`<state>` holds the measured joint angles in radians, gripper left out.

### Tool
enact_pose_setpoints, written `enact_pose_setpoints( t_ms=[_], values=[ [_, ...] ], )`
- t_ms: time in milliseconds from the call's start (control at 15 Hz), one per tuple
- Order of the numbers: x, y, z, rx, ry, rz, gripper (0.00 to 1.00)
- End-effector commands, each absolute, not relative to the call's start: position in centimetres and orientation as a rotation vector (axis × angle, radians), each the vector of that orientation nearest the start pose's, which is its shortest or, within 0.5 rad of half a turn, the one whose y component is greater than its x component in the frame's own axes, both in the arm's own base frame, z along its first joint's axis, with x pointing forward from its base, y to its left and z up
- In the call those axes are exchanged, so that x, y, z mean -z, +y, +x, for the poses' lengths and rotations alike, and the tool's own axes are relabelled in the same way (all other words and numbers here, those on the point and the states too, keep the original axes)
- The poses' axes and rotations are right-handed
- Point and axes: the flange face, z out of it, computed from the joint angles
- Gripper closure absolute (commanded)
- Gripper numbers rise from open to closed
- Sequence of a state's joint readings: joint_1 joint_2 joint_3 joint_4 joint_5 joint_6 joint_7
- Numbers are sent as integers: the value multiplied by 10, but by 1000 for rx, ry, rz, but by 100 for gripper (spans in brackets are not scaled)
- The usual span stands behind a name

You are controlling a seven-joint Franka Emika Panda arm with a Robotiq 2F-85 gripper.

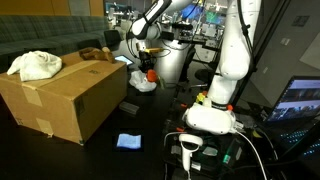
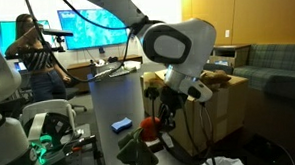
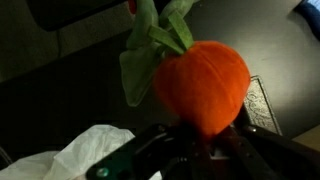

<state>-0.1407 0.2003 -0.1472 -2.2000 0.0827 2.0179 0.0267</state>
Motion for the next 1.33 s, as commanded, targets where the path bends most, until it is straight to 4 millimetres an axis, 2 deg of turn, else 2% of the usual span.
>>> enact_pose_setpoints(
  t_ms=[0,133,200,267,467,533,600,800,867,1000,1133,1267],
  values=[
    [-341,-101,493,-499,325,-3051,97],
    [-375,-72,499,-465,185,-3114,97],
    [-389,-44,510,-458,112,-3150,97],
    [-404,-31,509,-440,30,-3174,97],
    [-429,32,528,-387,-224,-3239,97],
    [-438,46,533,-350,-274,-3251,97],
    [-440,66,547,-306,-308,-3256,97],
    [-454,100,569,-201,-331,-3244,97],
    [-454,109,583,-165,-297,-3235,97],
    [-458,121,603,-112,-236,-3213,97],
    [-452,132,626,-108,-161,-3191,97],
    [-448,141,640,-117,-132,-3175,97]
  ],
)
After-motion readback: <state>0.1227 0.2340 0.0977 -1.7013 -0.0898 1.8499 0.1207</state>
